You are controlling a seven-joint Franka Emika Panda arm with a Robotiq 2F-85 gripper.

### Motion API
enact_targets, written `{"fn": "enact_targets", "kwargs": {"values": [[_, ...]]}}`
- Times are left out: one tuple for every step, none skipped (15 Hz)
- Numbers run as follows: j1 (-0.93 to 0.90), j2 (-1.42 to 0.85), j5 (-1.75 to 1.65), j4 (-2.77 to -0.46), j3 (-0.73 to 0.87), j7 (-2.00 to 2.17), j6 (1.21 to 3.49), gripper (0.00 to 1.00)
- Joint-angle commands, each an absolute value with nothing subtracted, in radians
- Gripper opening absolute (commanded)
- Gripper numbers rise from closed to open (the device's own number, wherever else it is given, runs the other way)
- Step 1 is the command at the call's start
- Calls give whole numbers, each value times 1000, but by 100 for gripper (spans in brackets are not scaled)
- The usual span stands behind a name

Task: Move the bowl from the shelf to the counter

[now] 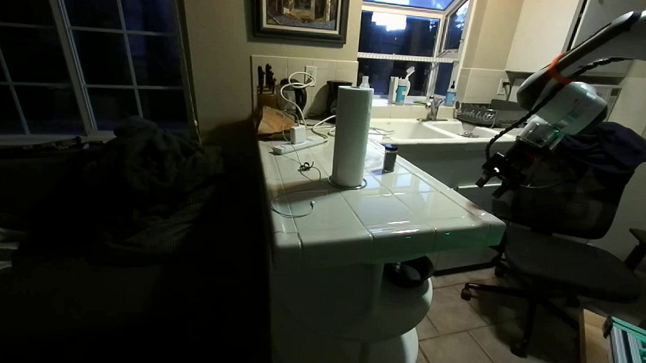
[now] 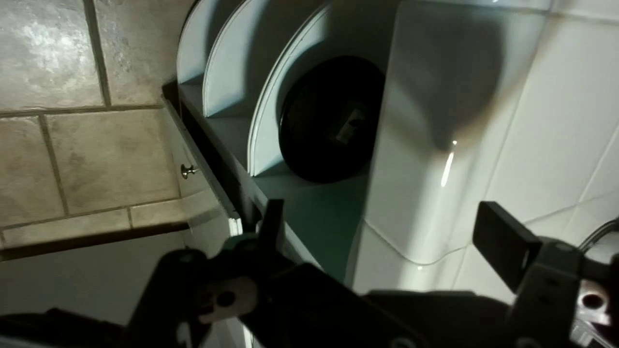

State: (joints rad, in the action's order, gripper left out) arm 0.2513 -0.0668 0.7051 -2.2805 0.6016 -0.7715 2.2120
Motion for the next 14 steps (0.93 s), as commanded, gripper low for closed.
{"fn": "enact_targets", "kwargs": {"values": [[361, -208, 769, -2186, 524, -830, 2200, 100], [392, -235, 776, -2168, 504, -836, 2194, 100], [422, -257, 778, -2153, 483, -846, 2189, 100], [451, -282, 785, -2138, 461, -852, 2179, 100], [442, -212, 735, -2189, 453, -813, 2217, 100], [461, -235, 741, -2176, 441, -821, 2215, 100], [472, -251, 744, -2167, 434, -825, 2215, 100], [477, -260, 745, -2161, 430, -827, 2215, 100], [478, -264, 745, -2157, 428, -827, 2215, 100], [478, -265, 746, -2155, 427, -827, 2214, 100], [478, -265, 746, -2153, 427, -827, 2214, 100], [477, -265, 747, -2151, 426, -827, 2213, 100], [477, -265, 747, -2151, 426, -827, 2213, 100], [478, -265, 747, -2150, 426, -827, 2213, 100]]}}
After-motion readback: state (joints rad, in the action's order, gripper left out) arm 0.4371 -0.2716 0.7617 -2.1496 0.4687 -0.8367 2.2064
